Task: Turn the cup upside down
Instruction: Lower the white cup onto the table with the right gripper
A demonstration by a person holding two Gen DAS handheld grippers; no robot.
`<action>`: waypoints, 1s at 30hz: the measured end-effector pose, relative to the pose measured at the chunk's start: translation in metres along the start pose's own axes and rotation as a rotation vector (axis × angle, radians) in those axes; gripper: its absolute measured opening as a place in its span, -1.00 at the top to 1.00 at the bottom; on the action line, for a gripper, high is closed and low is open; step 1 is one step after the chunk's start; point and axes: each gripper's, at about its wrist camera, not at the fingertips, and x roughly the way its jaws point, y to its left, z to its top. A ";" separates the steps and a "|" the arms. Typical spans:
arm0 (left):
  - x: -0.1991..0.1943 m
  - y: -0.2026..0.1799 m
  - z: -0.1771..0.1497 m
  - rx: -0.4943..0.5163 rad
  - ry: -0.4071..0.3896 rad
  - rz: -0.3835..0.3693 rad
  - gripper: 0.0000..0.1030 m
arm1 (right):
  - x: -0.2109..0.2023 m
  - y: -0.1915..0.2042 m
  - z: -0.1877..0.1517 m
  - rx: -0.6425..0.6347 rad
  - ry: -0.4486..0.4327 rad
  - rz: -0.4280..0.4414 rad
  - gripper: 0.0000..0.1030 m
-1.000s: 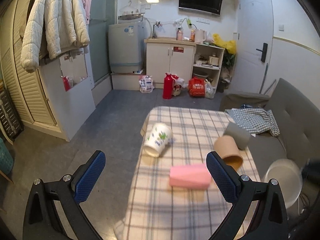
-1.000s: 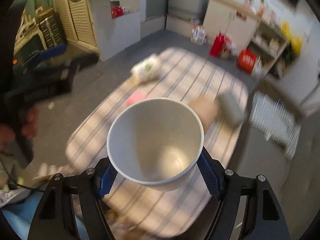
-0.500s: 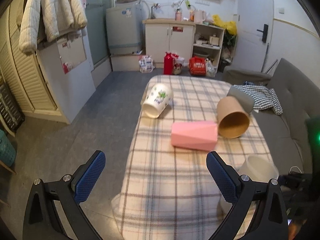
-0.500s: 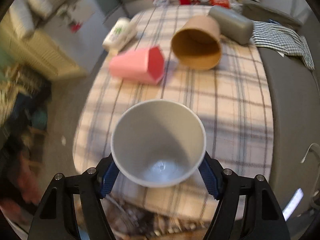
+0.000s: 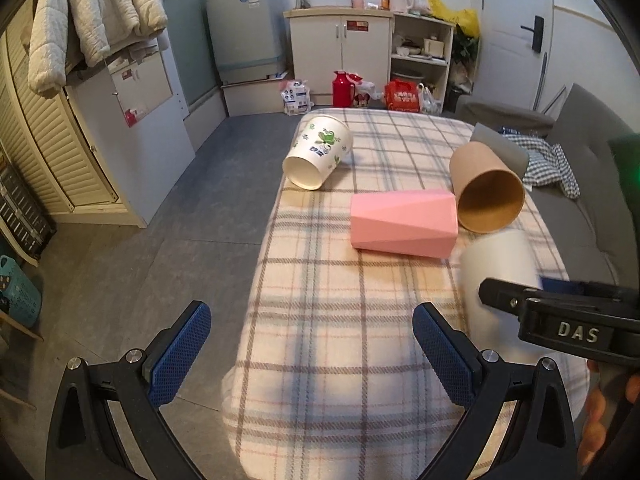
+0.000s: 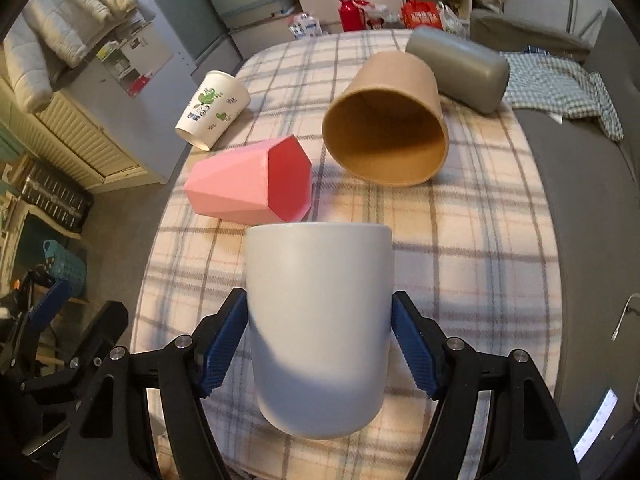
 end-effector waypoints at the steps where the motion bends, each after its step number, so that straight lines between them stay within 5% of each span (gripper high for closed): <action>1: -0.001 -0.003 0.000 0.009 0.004 0.000 -1.00 | -0.004 0.000 0.000 -0.004 -0.015 0.005 -0.64; 11: -0.023 -0.030 0.006 0.025 -0.032 -0.060 -1.00 | -0.079 -0.013 -0.014 -0.062 -0.290 -0.100 -0.74; 18: -0.027 -0.068 -0.006 0.055 -0.012 -0.166 -1.00 | -0.107 -0.049 -0.039 -0.029 -0.389 -0.211 -0.74; 30: 0.012 -0.116 -0.024 0.074 0.079 -0.247 -0.98 | -0.092 -0.103 -0.058 0.077 -0.338 -0.266 -0.74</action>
